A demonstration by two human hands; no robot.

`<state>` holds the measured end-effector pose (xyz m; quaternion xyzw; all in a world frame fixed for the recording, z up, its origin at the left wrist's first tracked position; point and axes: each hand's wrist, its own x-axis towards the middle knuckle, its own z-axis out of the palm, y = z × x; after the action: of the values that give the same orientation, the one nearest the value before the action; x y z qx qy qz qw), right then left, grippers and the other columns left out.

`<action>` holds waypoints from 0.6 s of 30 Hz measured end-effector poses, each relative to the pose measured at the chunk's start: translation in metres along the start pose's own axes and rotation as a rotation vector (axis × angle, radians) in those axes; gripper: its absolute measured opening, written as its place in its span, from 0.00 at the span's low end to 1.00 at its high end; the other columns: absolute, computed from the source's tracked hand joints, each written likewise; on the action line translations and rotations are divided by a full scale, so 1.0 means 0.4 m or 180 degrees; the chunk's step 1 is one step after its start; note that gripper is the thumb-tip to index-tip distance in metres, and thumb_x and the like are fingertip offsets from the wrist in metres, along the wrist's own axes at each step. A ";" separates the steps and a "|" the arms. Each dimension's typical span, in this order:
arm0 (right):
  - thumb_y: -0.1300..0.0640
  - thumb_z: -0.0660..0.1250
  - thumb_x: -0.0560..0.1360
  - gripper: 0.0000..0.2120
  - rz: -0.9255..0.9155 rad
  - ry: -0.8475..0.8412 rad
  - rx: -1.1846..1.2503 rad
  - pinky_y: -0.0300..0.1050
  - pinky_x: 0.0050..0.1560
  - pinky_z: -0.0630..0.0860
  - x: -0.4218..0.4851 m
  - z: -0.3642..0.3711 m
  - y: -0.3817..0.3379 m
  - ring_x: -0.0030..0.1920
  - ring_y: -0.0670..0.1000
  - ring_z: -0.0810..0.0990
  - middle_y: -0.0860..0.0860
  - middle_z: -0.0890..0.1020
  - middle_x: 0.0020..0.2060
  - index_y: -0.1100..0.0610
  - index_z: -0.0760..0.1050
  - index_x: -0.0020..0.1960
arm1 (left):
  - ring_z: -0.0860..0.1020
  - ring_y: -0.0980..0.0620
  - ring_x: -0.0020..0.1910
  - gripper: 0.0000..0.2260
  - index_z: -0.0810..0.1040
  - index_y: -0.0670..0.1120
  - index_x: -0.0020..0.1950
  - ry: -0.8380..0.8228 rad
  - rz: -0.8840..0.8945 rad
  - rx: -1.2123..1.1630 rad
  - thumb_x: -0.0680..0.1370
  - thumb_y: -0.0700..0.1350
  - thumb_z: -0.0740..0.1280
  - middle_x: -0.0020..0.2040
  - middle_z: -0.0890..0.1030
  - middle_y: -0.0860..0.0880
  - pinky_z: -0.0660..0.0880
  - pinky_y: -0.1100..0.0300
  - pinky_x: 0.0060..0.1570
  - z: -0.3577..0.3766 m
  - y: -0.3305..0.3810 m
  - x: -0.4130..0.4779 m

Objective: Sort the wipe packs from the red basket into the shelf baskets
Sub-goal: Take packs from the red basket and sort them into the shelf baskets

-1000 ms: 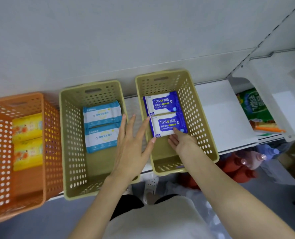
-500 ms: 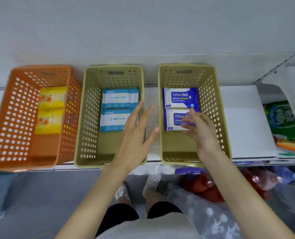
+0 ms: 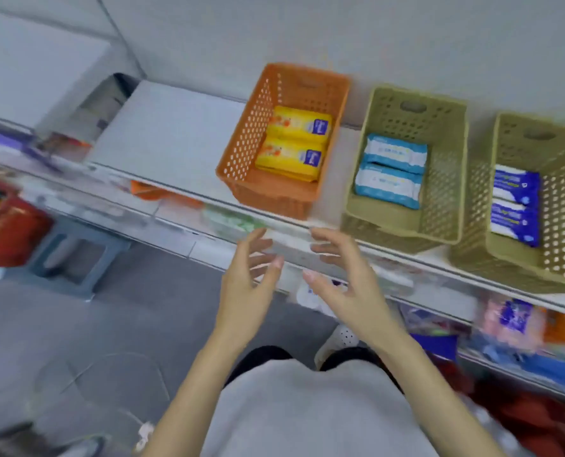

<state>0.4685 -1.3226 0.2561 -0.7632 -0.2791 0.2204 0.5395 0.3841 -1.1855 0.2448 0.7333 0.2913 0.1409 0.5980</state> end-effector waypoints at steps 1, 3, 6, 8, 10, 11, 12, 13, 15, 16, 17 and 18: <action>0.49 0.67 0.73 0.22 0.0037 -0.0243 -0.0065 0.41 0.63 0.70 0.002 0.069 0.003 0.62 0.40 0.73 0.40 0.72 0.62 0.37 0.64 0.64 | 0.78 0.65 0.49 0.17 0.70 0.57 0.62 0.0151 -0.0158 -0.0054 0.78 0.40 0.66 0.57 0.78 0.54 0.72 0.72 0.49 -0.059 -0.042 -0.029; 0.49 0.67 0.73 0.23 0.0063 -0.0633 -0.0156 0.41 0.63 0.70 -0.001 0.202 0.005 0.61 0.38 0.72 0.40 0.72 0.62 0.35 0.63 0.63 | 0.78 0.67 0.46 0.16 0.70 0.55 0.61 0.0505 -0.0437 -0.0031 0.78 0.39 0.66 0.55 0.78 0.54 0.72 0.73 0.47 -0.175 -0.127 -0.096; 0.52 0.69 0.73 0.23 0.0071 -0.1012 0.0016 0.31 0.61 0.68 -0.003 0.377 -0.018 0.60 0.38 0.73 0.41 0.74 0.61 0.36 0.65 0.64 | 0.77 0.70 0.44 0.15 0.71 0.53 0.62 0.1036 -0.0872 -0.0041 0.78 0.40 0.66 0.54 0.79 0.52 0.71 0.74 0.45 -0.337 -0.240 -0.194; 0.54 0.69 0.74 0.23 0.0058 -0.1309 0.0051 0.29 0.60 0.67 -0.005 0.479 -0.040 0.60 0.38 0.73 0.43 0.74 0.61 0.41 0.66 0.66 | 0.77 0.71 0.43 0.15 0.71 0.52 0.61 0.1427 -0.1123 -0.0201 0.78 0.40 0.67 0.54 0.80 0.49 0.71 0.75 0.45 -0.424 -0.297 -0.256; 0.54 0.69 0.75 0.24 -0.0017 -0.1713 -0.0129 0.32 0.63 0.67 0.001 0.568 -0.059 0.62 0.37 0.72 0.42 0.73 0.62 0.45 0.66 0.68 | 0.77 0.71 0.43 0.14 0.72 0.49 0.62 0.1832 -0.1256 -0.0415 0.78 0.38 0.66 0.54 0.80 0.47 0.70 0.77 0.44 -0.494 -0.336 -0.298; 0.53 0.69 0.75 0.25 -0.0076 -0.1910 -0.0250 0.34 0.64 0.67 0.010 0.609 -0.069 0.62 0.36 0.71 0.41 0.72 0.62 0.45 0.65 0.69 | 0.77 0.72 0.43 0.14 0.72 0.47 0.63 0.1992 -0.1288 -0.0487 0.78 0.38 0.66 0.54 0.79 0.46 0.70 0.77 0.44 -0.525 -0.349 -0.310; 0.52 0.69 0.75 0.25 -0.0136 -0.2071 -0.0363 0.36 0.64 0.67 0.024 0.650 -0.076 0.62 0.36 0.71 0.41 0.71 0.63 0.45 0.65 0.70 | 0.76 0.72 0.43 0.15 0.72 0.46 0.63 0.2123 -0.1304 -0.0560 0.78 0.37 0.65 0.54 0.79 0.46 0.70 0.77 0.44 -0.553 -0.362 -0.317; 0.51 0.69 0.75 0.26 -0.0190 -0.2197 -0.0450 0.37 0.64 0.67 0.041 0.691 -0.082 0.61 0.36 0.71 0.40 0.71 0.63 0.45 0.65 0.70 | 0.76 0.71 0.42 0.15 0.71 0.45 0.64 0.2240 -0.1329 -0.0635 0.78 0.37 0.65 0.54 0.79 0.46 0.70 0.77 0.44 -0.579 -0.377 -0.323; 0.50 0.69 0.74 0.25 -0.0251 -0.2376 -0.0556 0.35 0.61 0.68 0.075 0.771 -0.098 0.61 0.36 0.72 0.39 0.72 0.63 0.43 0.66 0.69 | 0.76 0.71 0.42 0.16 0.71 0.45 0.65 0.2458 -0.1412 -0.0757 0.78 0.37 0.65 0.53 0.79 0.47 0.71 0.76 0.44 -0.628 -0.401 -0.333; 0.51 0.69 0.75 0.24 -0.0239 -0.2471 -0.0575 0.32 0.60 0.68 0.093 0.813 -0.108 0.61 0.35 0.71 0.40 0.72 0.63 0.43 0.66 0.69 | 0.77 0.71 0.42 0.16 0.71 0.45 0.65 0.2583 -0.1463 -0.0795 0.78 0.37 0.65 0.53 0.79 0.47 0.71 0.76 0.44 -0.653 -0.414 -0.336; 0.52 0.68 0.75 0.23 -0.0223 -0.2558 -0.0595 0.30 0.59 0.67 0.114 0.854 -0.118 0.60 0.35 0.71 0.41 0.72 0.63 0.43 0.66 0.68 | 0.77 0.71 0.42 0.16 0.72 0.45 0.64 0.2696 -0.1523 -0.0818 0.77 0.37 0.66 0.53 0.79 0.47 0.71 0.76 0.44 -0.680 -0.428 -0.337; 0.53 0.68 0.76 0.23 -0.0219 -0.2631 -0.0612 0.27 0.58 0.66 0.137 0.896 -0.127 0.60 0.34 0.71 0.42 0.72 0.63 0.42 0.66 0.67 | 0.77 0.71 0.42 0.16 0.72 0.45 0.64 0.2787 -0.1595 -0.0846 0.77 0.37 0.66 0.54 0.79 0.47 0.71 0.76 0.44 -0.708 -0.445 -0.333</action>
<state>0.2714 -1.0218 0.1874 -0.6477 -0.5165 0.4626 0.3156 0.0755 -1.0192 0.1625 0.4312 0.6603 0.3227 0.5233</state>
